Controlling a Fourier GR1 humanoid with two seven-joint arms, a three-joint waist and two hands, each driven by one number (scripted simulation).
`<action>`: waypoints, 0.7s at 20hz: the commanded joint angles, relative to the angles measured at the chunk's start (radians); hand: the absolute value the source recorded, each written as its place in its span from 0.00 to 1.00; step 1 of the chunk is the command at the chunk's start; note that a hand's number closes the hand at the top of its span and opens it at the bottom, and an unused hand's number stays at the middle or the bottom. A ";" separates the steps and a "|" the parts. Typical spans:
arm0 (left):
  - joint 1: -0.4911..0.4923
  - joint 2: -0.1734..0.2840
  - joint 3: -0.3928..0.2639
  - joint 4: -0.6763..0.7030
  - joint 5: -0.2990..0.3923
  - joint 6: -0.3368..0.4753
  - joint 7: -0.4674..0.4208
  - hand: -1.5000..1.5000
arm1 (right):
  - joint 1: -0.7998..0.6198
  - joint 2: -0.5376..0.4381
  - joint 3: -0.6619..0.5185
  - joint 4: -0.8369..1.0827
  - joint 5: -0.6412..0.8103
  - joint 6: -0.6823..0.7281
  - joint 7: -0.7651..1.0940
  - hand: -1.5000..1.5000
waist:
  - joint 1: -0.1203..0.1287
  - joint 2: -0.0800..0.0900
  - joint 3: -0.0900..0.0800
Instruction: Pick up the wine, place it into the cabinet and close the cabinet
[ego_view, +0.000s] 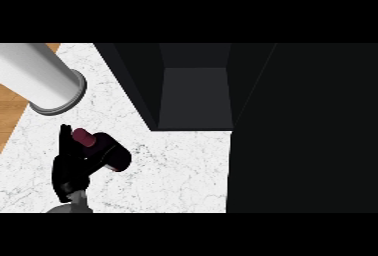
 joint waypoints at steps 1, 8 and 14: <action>-0.009 -0.005 -0.011 0.068 0.006 0.010 -0.032 0.00 | 0.049 0.009 -0.001 -0.190 -0.073 -0.026 0.085 0.00 | -0.003 0.001 -0.002; -0.071 -0.005 0.016 0.212 0.071 -0.051 -0.130 0.00 | 0.041 0.004 -0.018 -0.135 -0.066 0.012 0.032 0.00 | -0.003 0.003 -0.002; -0.109 -0.005 0.013 0.319 0.135 -0.050 -0.235 0.00 | 0.014 0.005 -0.022 -0.145 -0.058 -0.010 0.072 0.00 | -0.005 0.003 -0.002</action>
